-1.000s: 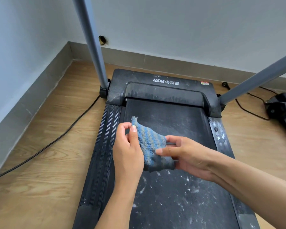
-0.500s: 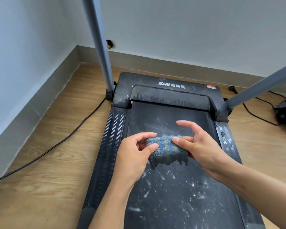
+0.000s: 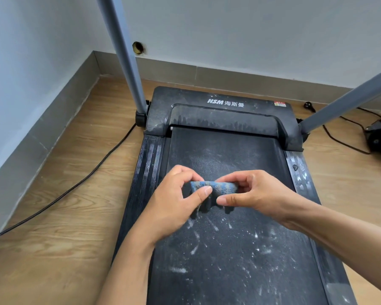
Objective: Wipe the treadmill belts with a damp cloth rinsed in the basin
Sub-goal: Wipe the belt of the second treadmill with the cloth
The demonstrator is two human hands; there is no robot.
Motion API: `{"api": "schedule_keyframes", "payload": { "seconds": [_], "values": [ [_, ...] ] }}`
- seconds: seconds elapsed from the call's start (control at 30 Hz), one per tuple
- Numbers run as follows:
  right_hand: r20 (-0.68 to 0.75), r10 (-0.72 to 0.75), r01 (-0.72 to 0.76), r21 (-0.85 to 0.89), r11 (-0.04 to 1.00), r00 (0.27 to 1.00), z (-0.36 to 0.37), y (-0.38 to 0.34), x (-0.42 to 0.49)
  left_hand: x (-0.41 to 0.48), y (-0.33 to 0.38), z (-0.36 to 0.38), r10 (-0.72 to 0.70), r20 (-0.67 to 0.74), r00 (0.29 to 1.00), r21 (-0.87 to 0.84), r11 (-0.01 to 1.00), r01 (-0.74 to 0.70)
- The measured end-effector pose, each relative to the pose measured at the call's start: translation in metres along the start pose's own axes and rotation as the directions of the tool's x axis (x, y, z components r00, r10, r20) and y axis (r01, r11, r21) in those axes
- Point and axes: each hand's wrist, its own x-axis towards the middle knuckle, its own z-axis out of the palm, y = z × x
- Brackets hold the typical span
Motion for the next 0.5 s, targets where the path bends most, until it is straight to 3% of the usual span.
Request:
{"api": "schedule_keyframes", "payload": {
  "seconds": [0.1, 0.17, 0.23, 0.3, 0.37, 0.43, 0.47, 0.5],
  "values": [
    [0.005, 0.026, -0.026, -0.068, 0.997, 1.000, 0.000, 0.009, 0.005, -0.002, 0.001, -0.002, -0.038, 0.101, 0.994, -0.225, 0.972, 0.060],
    [0.014, 0.030, -0.030, 0.014, 0.999, 0.999, 0.004, 0.015, 0.009, -0.002, -0.007, 0.000, -0.087, 0.096, 0.992, -0.357, 0.927, 0.116],
    [0.046, 0.030, -0.037, 0.151, 0.988, 0.998, 0.015, 0.015, 0.011, -0.001, -0.025, -0.002, -0.161, 0.125, 0.979, -0.413, 0.889, 0.199],
    [0.039, 0.044, -0.049, 0.147, 0.988, 0.998, 0.030, 0.012, 0.019, -0.004, -0.047, -0.004, -0.221, 0.070, 0.973, -0.432, 0.872, 0.230],
    [-0.066, 0.030, -0.032, -0.025, 0.999, 0.997, 0.041, 0.013, 0.033, -0.010, -0.079, -0.002, -0.249, -0.244, 0.937, -0.290, 0.941, 0.174],
    [-0.209, -0.079, 0.020, -0.267, 0.963, 0.975, 0.047, 0.014, 0.056, -0.021, -0.117, 0.003, -0.154, -0.614, 0.774, 0.054, 0.970, 0.236],
    [-0.258, -0.154, 0.048, -0.376, 0.925, 0.954, 0.050, 0.016, 0.069, -0.028, -0.134, 0.004, -0.098, -0.677, 0.729, 0.195, 0.932, 0.306],
    [-0.281, -0.230, 0.074, -0.474, 0.877, 0.932, 0.053, 0.020, 0.081, -0.034, -0.150, 0.006, -0.104, -0.671, 0.734, 0.299, 0.868, 0.396]
  ]
}}
